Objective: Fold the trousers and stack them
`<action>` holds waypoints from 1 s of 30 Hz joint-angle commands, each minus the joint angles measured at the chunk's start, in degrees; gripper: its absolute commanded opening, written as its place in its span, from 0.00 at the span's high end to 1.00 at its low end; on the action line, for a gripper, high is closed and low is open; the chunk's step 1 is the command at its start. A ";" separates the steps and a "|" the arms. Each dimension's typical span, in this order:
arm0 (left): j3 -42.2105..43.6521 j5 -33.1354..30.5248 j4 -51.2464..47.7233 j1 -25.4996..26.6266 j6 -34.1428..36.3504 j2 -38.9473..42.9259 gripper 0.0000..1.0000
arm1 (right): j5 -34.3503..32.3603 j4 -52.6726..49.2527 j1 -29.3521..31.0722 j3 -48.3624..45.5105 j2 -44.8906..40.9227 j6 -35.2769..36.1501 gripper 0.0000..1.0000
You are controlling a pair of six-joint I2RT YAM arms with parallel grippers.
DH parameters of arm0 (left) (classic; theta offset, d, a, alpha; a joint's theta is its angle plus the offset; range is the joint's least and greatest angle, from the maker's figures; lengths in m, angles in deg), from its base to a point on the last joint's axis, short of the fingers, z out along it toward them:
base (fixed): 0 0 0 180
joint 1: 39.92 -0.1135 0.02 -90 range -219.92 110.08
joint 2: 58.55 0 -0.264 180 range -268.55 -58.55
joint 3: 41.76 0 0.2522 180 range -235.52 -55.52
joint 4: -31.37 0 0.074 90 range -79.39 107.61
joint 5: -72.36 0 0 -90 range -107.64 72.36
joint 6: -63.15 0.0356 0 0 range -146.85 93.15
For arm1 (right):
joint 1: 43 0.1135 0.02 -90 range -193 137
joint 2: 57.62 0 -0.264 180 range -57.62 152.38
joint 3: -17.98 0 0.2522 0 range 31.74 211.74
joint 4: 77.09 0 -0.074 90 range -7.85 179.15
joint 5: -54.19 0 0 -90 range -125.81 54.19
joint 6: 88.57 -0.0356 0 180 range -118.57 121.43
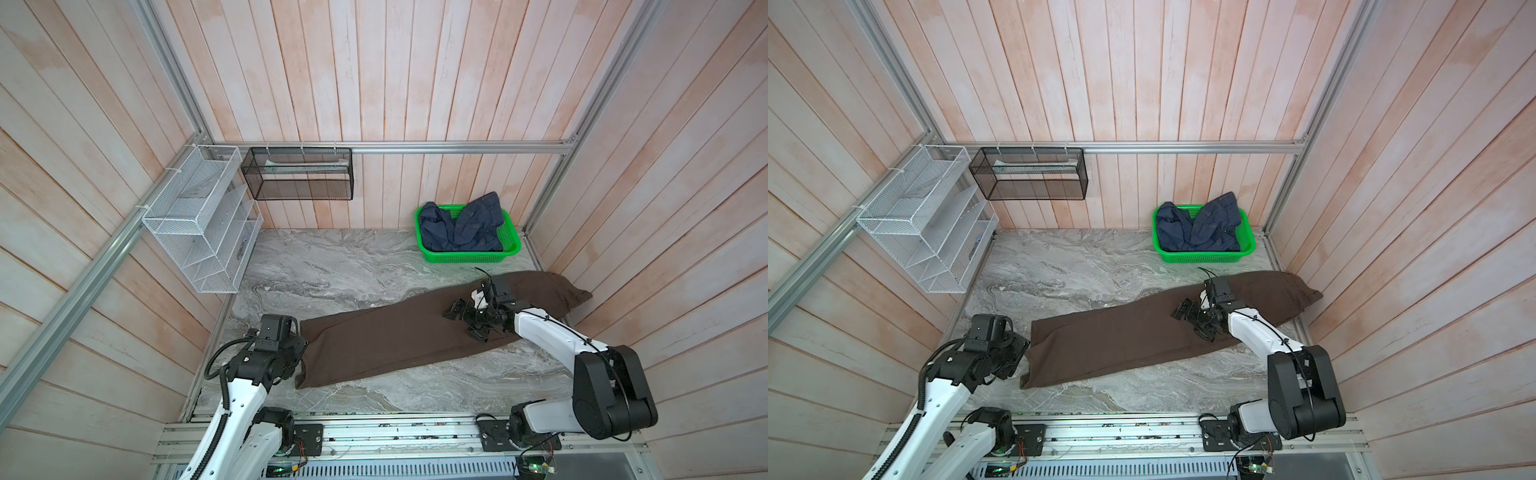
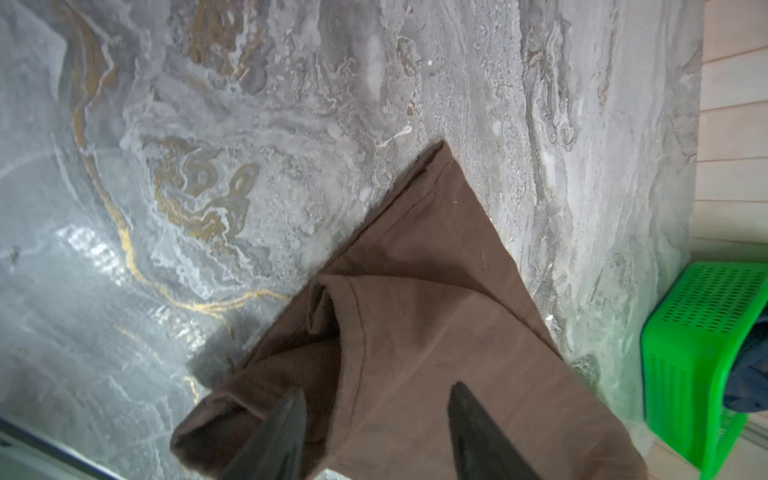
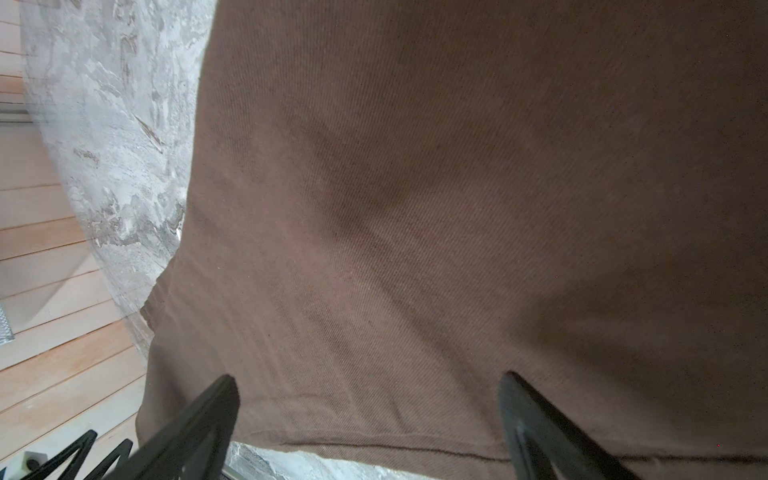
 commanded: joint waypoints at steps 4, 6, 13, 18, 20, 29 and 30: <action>6.96 2.63 11.30 -3.62 2.62 -1.49 0.32 | -0.53 0.99 0.81 0.95 1.39 0.46 0.02; 9.34 5.20 14.91 -4.09 1.28 -1.72 0.32 | -0.57 0.75 0.79 1.22 1.58 0.66 0.02; 11.73 8.53 19.07 -4.96 -0.36 -2.53 0.35 | -0.92 0.47 0.81 1.06 1.14 0.84 0.02; 12.50 8.05 22.16 -6.34 0.21 -4.30 0.52 | -0.73 0.97 0.85 0.71 1.03 0.57 0.02; 12.13 6.90 23.61 -6.58 1.05 -6.11 0.63 | -0.66 0.99 0.86 0.65 1.04 0.57 0.02; 2.87 5.20 24.32 -6.85 10.99 -9.25 1.00 | -0.68 1.41 0.85 0.27 0.66 0.75 0.02; 2.01 4.65 23.60 -6.89 12.46 -9.21 1.00 | -0.70 1.61 0.87 0.14 0.85 0.75 0.02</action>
